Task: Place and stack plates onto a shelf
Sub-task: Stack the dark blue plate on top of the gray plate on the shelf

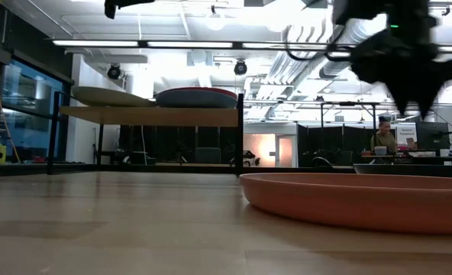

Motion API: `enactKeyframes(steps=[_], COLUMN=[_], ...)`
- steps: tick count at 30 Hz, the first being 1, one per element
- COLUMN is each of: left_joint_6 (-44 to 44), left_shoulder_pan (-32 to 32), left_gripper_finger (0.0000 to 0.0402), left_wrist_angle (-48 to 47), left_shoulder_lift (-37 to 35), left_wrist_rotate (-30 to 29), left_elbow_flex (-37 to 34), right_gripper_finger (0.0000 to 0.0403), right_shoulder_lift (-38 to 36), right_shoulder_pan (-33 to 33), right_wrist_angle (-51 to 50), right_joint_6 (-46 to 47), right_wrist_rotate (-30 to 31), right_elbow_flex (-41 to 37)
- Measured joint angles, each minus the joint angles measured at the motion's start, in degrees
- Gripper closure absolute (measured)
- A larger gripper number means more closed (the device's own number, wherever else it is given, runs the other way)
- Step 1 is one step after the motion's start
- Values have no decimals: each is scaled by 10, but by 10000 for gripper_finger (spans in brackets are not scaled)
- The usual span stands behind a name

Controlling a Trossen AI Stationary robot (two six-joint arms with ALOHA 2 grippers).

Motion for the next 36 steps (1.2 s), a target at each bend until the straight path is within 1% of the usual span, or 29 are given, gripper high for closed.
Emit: enactKeyframes(steps=[3,6,9,12,15,17,19,24,32,36], left_joint_6=[0,0,0,0,0,0,-2,-4,-21,-21], left_shoulder_pan=[0,0,0,0,0,0,0,0,0,0], left_gripper_finger=[291,291,291,291,290,290,290,290,290,290], left_wrist_angle=[0,-1,-2,-2,-2,-2,-2,-2,8,8], left_shoulder_lift=[0,0,0,0,0,0,0,0,0,0], left_wrist_rotate=[0,0,0,0,0,0,0,0,0,0], left_elbow_flex=[0,0,0,0,0,0,0,0,0,0], right_gripper_finger=[231,231,231,231,231,231,231,231,231,231], right_shoulder_lift=[0,0,0,0,0,1,1,1,0,1], right_shoulder_pan=[71,139,200,252,290,314,325,315,291,276], right_wrist_angle=[31,36,35,20,11,14,13,14,37,30], right_joint_6=[96,211,340,428,518,595,609,613,612,612], right_wrist_rotate=[-38,-47,-27,8,0,10,21,30,65,65], right_elbow_flex=[-35,-55,-62,-71,-92,-105,-118,-147,-149,-150])
